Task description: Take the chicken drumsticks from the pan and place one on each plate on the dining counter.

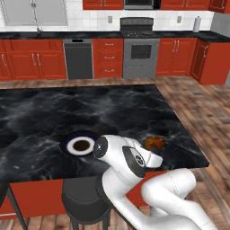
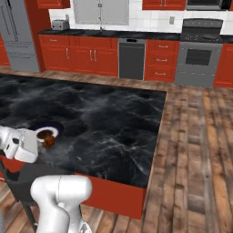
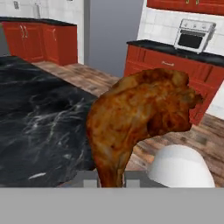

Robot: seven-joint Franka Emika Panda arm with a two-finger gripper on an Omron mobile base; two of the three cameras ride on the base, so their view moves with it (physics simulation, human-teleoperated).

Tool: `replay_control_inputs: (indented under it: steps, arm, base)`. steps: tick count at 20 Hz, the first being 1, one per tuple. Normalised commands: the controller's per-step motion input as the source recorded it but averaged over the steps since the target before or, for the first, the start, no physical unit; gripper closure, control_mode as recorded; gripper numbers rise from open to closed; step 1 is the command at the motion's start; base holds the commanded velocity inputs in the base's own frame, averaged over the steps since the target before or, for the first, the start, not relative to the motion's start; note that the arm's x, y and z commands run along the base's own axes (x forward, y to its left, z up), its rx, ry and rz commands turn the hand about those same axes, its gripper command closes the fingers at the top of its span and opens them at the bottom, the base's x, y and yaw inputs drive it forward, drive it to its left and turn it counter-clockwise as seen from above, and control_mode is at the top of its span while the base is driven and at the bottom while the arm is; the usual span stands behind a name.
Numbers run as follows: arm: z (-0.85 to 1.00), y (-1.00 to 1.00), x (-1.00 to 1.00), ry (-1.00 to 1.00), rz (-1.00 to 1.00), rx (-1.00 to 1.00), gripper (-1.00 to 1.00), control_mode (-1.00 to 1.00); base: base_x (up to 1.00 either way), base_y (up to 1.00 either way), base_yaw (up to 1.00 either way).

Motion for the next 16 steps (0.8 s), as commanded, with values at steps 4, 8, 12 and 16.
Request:
replay_control_inputs:
  steps: [4, 8, 12, 16]
  arm:
    - [0.48, 0.41, 0.19, -0.03, 0.40, 0.03, 1.00, -1.00]
    - [0.33, 0.41, 0.56, 0.09, 0.43, 0.12, 1.00, -1.00]
    - [0.21, 0.35, 0.66, 0.20, 0.40, 0.14, 1.00, -1.00]
    - [0.00, 0.51, 0.77, 0.33, 0.38, 0.11, 1.00, -1.00]
  base:
    - [0.00, 0.00, 0.00]
    - [0.00, 0.00, 0.00]
    - [0.00, 0.00, 0.00]
    - [0.00, 0.00, 0.00]
